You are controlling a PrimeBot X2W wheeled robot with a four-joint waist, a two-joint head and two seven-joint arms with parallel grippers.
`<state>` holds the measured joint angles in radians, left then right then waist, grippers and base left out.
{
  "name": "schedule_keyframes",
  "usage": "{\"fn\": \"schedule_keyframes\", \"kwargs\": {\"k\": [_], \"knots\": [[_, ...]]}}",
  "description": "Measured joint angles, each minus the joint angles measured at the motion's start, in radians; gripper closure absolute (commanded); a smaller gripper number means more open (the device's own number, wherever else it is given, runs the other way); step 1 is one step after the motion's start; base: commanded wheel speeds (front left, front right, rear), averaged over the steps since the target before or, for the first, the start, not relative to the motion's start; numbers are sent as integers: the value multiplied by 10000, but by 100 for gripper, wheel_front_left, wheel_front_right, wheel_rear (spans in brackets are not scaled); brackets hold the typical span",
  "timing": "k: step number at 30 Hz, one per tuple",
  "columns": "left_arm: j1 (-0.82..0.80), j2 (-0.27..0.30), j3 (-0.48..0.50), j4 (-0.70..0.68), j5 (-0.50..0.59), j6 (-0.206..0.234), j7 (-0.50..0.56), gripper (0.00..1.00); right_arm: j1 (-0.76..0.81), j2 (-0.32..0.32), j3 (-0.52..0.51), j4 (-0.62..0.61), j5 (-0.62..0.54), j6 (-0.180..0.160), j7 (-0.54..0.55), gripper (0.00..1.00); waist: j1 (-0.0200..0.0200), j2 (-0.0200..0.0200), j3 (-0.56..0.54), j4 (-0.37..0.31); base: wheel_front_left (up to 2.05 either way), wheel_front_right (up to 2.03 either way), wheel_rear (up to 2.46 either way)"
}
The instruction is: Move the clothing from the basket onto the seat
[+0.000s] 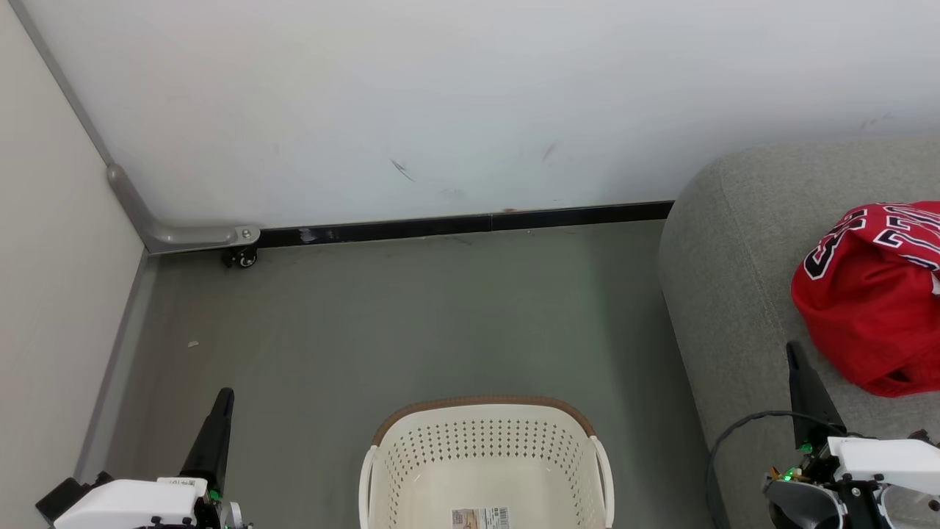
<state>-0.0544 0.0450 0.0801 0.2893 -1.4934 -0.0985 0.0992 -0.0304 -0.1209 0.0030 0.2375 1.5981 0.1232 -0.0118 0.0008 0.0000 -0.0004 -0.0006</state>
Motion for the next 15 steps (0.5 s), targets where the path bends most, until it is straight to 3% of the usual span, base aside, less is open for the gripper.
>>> {"fn": "schedule_keyframes", "kwargs": {"k": [7, 15], "knots": [[-148, -73, 151, -12, -963, -251, 198, 100, -159, -38, -48, 96, 1037, 0, 121, 100, -2, 0, 31, 10, 0, 0, 0], [-148, -96, 155, -17, -1057, -251, 234, 100, -159, -44, -77, 169, 1045, 0, 132, 100, -2, 0, 32, 9, 0, 0, 0]]}}
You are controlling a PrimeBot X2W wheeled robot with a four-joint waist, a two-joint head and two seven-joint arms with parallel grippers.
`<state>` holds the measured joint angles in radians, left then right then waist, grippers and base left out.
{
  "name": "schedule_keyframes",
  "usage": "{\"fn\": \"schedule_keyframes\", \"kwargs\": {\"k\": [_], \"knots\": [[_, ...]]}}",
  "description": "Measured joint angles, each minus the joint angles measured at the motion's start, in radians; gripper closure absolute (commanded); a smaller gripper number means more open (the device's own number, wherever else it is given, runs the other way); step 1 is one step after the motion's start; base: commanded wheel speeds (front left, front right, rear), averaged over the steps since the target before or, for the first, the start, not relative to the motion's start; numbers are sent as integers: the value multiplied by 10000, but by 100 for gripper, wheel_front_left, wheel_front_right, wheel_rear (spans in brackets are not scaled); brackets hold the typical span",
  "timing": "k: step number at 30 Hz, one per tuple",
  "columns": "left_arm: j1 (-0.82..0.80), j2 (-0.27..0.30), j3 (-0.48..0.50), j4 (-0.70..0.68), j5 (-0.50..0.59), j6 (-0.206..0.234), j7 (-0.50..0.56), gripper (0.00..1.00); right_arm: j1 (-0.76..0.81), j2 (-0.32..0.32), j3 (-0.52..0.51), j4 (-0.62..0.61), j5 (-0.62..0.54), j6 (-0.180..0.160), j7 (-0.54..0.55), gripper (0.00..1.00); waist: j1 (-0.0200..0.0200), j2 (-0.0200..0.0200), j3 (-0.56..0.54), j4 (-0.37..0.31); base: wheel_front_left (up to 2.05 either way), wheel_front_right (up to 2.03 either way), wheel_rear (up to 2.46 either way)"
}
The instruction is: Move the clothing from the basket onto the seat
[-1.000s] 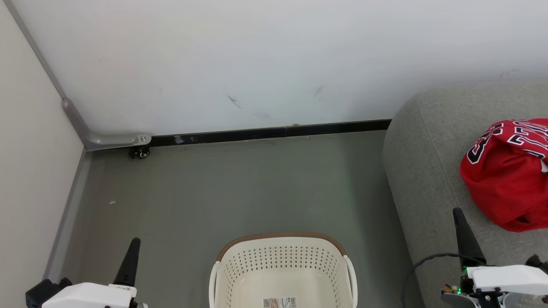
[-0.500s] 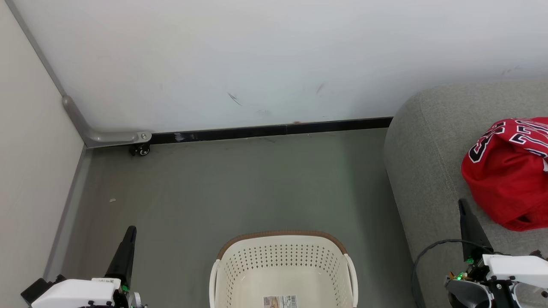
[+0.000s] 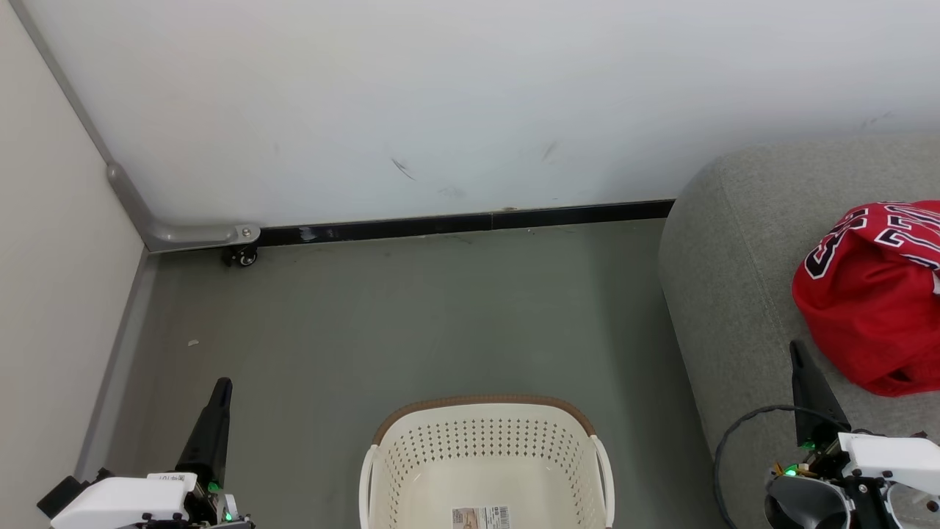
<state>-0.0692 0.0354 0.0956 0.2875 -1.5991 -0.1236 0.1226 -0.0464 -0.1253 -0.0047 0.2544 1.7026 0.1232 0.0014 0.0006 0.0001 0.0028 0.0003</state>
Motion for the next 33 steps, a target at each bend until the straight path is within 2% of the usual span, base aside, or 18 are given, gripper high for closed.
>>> {"fn": "schedule_keyframes", "kwargs": {"k": [33], "knots": [[0, 0, -31, -54, 0, 0, -10, 100, -7, 6, -117, 40, -2, 0, 73, 100, -2, 0, 2, -3, 0, 0, 0]]}}
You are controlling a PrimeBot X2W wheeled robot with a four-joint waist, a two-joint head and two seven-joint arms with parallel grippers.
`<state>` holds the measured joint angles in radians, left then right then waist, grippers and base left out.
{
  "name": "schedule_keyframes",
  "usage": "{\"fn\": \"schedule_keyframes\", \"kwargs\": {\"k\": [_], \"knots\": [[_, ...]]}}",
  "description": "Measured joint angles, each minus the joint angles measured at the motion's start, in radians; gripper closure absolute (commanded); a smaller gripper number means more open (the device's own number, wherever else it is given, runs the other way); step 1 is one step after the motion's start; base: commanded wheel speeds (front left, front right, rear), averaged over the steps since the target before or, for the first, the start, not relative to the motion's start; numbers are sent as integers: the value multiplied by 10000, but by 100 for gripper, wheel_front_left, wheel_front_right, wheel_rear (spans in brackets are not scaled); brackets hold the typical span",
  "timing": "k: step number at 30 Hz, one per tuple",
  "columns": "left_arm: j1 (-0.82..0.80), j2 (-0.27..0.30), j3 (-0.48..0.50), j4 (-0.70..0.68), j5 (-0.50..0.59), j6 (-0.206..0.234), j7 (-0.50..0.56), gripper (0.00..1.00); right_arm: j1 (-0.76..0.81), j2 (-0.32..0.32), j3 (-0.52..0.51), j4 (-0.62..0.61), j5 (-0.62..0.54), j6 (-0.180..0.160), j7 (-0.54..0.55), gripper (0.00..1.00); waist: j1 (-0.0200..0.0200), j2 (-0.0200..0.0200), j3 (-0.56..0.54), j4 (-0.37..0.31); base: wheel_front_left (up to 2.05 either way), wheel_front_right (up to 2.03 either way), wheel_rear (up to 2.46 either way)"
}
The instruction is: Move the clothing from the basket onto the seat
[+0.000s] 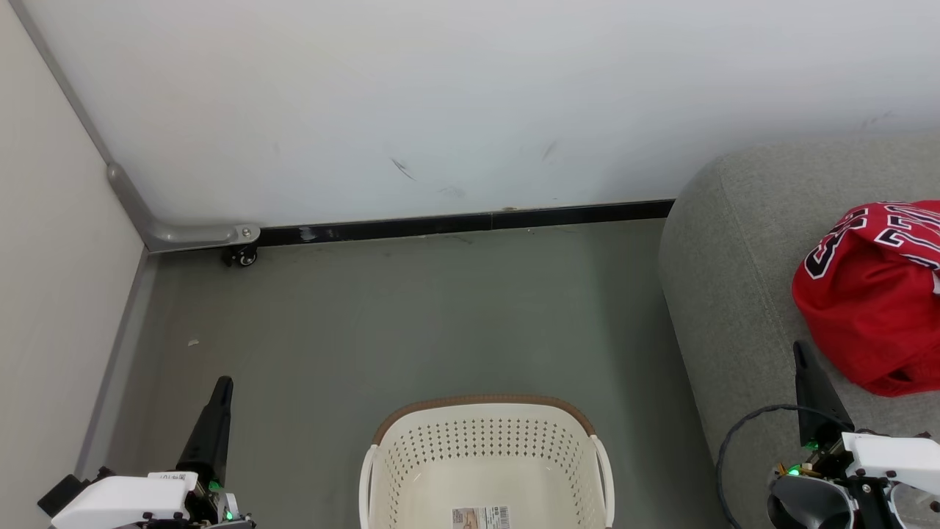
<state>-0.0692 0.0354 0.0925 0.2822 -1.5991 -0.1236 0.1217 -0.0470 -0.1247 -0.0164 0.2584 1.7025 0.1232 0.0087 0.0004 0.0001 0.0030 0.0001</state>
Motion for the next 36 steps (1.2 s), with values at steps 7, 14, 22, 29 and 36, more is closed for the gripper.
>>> {"fn": "schedule_keyframes", "kwargs": {"k": [7, 14, 22, 29, 36], "knots": [[1, 0, -4, -13, 0, 0, 0, 100, -1, 4, -8, 4, 0, 0, 2, 100, 0, 0, 0, 0, 0, 0, 0], [1, 0, -13, -23, -2, 0, 0, 100, -1, 13, -15, 6, 0, 0, 2, 100, 0, 0, 0, 0, 0, 0, 0], [1, 0, -17, -31, -2, 0, -2, 100, -2, 19, -31, 8, -2, 0, 6, 100, -1, 0, 1, -1, 0, 0, 0], [1, 0, -23, -33, -2, 0, -2, 100, -3, 25, -42, 12, -19, 0, 15, 100, -1, 0, 1, -1, 0, 0, 0], [1, 0, -29, -36, -2, 0, -21, 100, -3, 29, -52, 13, -33, 0, 17, 100, -1, 0, 1, -1, 0, 0, 0]]}}
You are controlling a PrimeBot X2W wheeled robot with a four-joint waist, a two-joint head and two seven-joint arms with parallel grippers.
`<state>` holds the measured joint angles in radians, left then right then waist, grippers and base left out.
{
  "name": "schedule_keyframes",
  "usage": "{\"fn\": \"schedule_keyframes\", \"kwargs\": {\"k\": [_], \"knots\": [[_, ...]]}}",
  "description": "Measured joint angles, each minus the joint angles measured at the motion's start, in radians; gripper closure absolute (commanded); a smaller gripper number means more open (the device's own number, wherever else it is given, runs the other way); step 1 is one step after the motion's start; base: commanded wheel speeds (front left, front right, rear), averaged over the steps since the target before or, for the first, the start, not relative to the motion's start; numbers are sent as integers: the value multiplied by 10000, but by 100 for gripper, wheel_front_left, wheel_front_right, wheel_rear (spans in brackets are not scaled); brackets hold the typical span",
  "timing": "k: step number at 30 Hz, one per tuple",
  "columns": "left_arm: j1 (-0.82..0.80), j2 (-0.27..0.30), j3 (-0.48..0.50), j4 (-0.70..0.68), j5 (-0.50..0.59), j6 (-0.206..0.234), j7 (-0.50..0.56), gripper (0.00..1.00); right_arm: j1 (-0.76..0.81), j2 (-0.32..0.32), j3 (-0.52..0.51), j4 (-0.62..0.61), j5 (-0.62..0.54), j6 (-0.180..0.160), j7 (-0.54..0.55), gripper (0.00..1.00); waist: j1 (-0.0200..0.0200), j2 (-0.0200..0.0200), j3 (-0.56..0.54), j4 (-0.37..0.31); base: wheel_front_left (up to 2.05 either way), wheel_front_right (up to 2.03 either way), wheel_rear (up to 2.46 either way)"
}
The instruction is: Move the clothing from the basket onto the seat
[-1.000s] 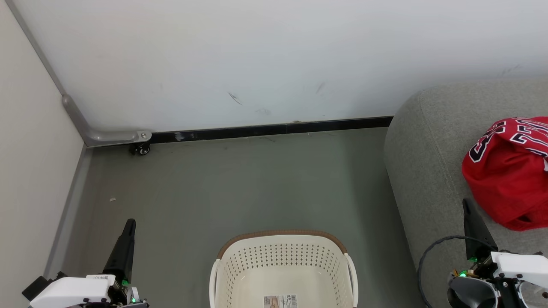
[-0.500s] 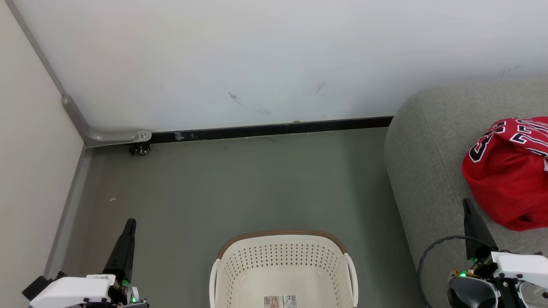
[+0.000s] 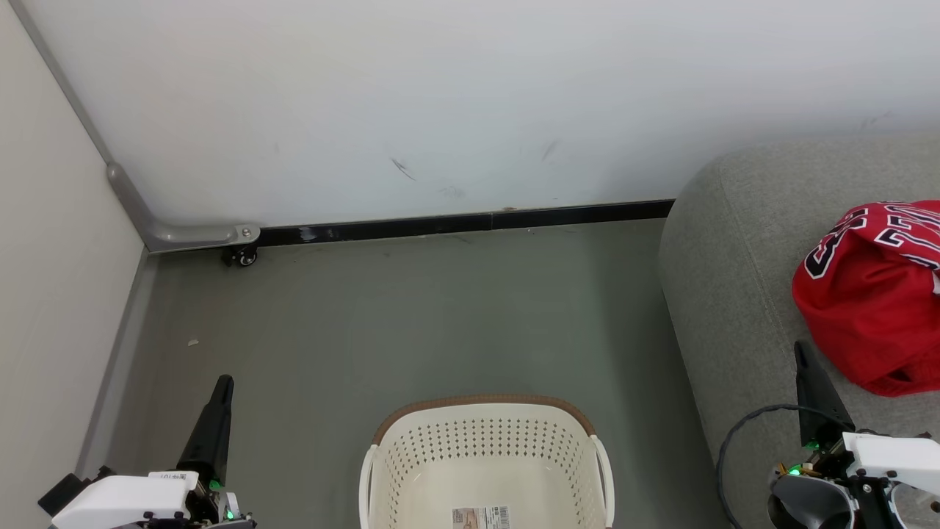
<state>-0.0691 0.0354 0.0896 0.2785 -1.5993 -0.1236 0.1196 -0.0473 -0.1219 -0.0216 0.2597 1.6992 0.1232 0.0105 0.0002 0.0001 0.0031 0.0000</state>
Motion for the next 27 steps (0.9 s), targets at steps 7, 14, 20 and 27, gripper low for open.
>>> {"fn": "schedule_keyframes", "kwargs": {"k": [7, 14, 20, 27], "knots": [[0, 0, -2, -2, 0, 0, -12, 100, -1, 2, -12, 2, 0, 0, 75, 100, 0, 0, 0, 0, 0, 0, 0], [0, 0, -6, -4, 0, 0, -12, 100, -2, 6, -23, 4, -2, 0, 75, 100, 0, 0, 0, 0, 0, 0, 0], [0, 0, -8, -6, 0, 0, -12, 100, -2, 8, -29, 8, -2, 0, 75, 100, 0, 0, 0, 0, 0, 0, 0], [0, 0, -10, -6, 0, 0, -12, 100, -2, 13, -36, 13, -4, 0, 79, 100, -1, 0, 0, 0, 0, 0, 0]]}}
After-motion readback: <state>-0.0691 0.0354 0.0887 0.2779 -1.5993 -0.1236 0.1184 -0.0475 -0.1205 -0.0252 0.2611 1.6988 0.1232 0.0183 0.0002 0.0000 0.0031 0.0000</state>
